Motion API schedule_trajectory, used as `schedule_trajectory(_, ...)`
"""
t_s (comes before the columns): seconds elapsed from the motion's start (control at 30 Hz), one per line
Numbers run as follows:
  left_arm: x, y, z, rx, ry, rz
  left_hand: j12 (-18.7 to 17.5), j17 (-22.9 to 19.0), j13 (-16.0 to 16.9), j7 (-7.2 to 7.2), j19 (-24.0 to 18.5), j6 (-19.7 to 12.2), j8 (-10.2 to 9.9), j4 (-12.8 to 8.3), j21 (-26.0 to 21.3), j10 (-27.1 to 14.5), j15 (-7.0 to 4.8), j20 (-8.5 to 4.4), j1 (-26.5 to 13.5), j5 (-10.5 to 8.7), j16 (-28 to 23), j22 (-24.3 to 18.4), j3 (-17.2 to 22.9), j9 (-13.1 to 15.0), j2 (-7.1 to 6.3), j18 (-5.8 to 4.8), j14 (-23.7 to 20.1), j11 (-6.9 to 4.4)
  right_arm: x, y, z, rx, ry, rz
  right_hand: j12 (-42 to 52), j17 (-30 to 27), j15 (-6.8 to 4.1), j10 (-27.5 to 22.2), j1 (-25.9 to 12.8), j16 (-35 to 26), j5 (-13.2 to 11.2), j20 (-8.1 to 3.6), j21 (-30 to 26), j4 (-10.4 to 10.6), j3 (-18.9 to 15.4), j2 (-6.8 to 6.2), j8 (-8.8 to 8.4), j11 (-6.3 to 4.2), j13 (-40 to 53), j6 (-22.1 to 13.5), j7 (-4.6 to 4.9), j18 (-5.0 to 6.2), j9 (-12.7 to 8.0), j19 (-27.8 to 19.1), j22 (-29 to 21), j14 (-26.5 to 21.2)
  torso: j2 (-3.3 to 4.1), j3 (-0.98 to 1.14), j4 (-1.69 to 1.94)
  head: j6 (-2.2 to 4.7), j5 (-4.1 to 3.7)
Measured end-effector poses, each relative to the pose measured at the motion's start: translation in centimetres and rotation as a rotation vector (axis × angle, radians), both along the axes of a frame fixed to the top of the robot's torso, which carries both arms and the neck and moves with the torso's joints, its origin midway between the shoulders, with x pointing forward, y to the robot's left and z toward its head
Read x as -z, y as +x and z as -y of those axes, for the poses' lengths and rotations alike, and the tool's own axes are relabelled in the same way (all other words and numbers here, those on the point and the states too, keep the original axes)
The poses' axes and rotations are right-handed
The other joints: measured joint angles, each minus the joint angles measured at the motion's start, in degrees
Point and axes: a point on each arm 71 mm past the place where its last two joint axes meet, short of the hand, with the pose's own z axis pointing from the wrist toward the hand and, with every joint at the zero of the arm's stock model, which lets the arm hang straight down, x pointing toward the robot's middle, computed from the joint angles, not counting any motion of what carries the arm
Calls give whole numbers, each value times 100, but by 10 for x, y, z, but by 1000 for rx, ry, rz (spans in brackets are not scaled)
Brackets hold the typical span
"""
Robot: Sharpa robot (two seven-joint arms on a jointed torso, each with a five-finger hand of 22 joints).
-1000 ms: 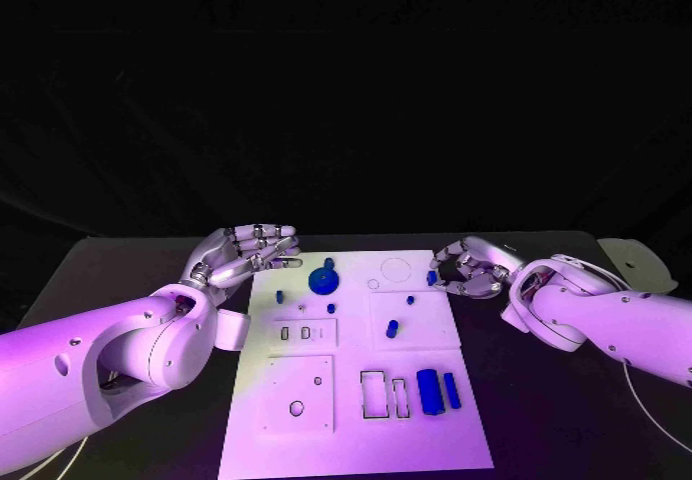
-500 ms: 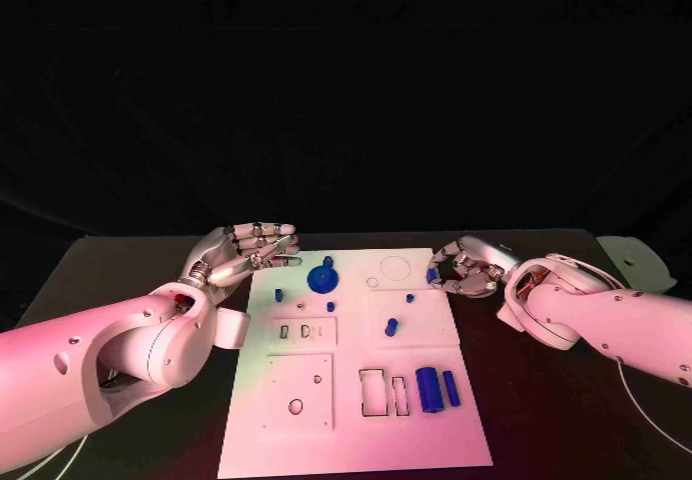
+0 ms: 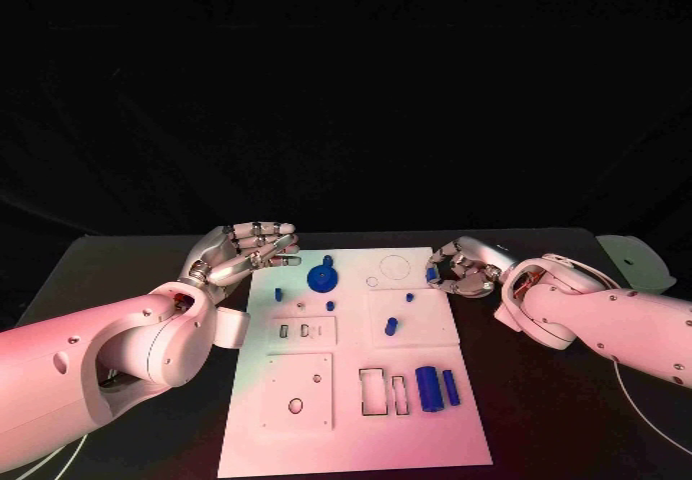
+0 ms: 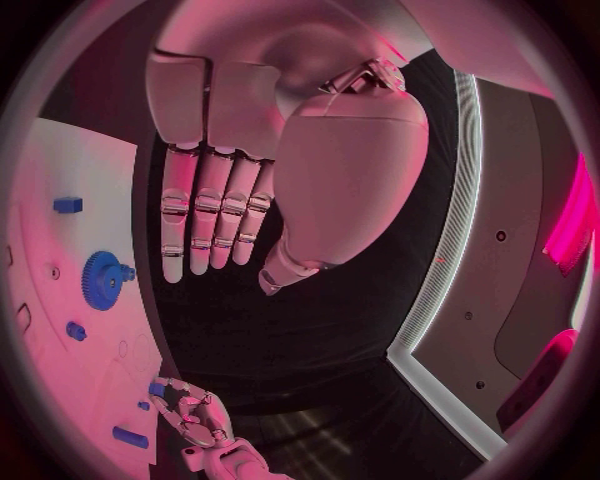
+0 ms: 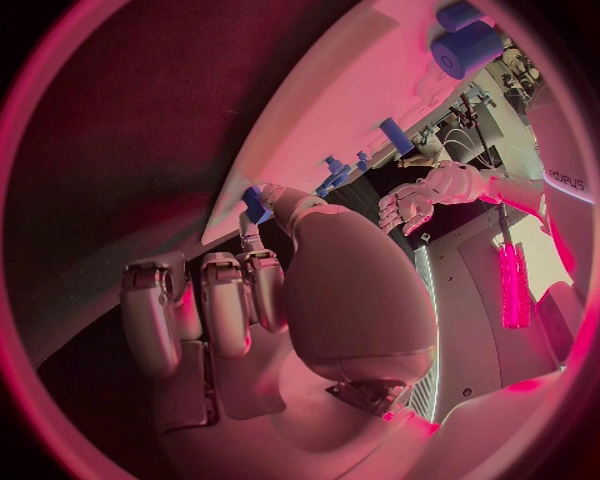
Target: Assemble the parts on the task board
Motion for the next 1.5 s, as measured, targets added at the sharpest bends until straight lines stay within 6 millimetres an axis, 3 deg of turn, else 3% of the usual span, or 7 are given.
schedule_trajectory(0.2,0,0,0,0,0,0,0,0,0,0,0,0,0,0,0,0,0,0,0,0,0,-6,0,0,0,0,0,0,0,0,0,2,0,0,33,0,0,-4,-45,0,-10,0,0,7,41,93,131,-9,0,252,-64,0,53,0,0,0,0,0,0,-3,0)
schedule_trajectory(0.33,0,0,0,0,0,-1,0,-1,0,0,0,0,0,0,0,0,0,0,0,0,0,-5,0,0,0,0,0,0,0,1,0,5,2,6,79,0,-96,0,-74,0,15,-77,0,-25,104,198,292,-152,-1,473,-204,-1,118,-9,-1,9,0,0,0,-4,0)
schedule_trajectory(0.47,0,0,-1,0,0,-1,0,-1,0,0,0,0,0,0,0,0,0,0,0,0,0,-5,0,0,0,0,0,0,-1,1,-1,11,7,17,85,-1,-134,-4,-68,0,108,-106,0,-32,111,223,402,-190,-1,495,-209,-1,121,1,-1,12,1,0,-1,-4,0)
schedule_trajectory(0.9,0,0,-2,-3,2,-1,0,-1,0,0,0,0,0,0,0,0,0,0,0,0,0,-5,0,0,0,0,0,0,-8,-11,-15,-9,64,51,84,-1,-175,-4,-46,0,218,-146,0,-96,174,363,403,-231,-2,474,-232,0,119,1,-2,12,-12,4,-15,-27,43)
schedule_trajectory(1.17,2,5,-6,-17,8,-2,0,5,0,0,0,0,0,0,0,0,0,0,0,0,0,-5,0,-7,0,0,0,0,-23,-36,-63,-88,112,54,55,-1,-175,-4,-67,0,251,-145,0,-102,230,387,403,-231,-2,464,-242,0,116,0,-2,12,-62,5,-34,-54,185)
schedule_trajectory(1.5,7,17,-5,-32,14,-3,0,5,0,0,0,0,1,0,0,0,0,0,0,0,0,-9,0,-6,0,0,0,0,-29,-59,-148,-177,107,55,30,3,-175,-5,-83,0,417,-145,0,-142,270,402,402,-231,-2,420,-239,0,111,0,-3,12,-174,-7,-27,-132,333)
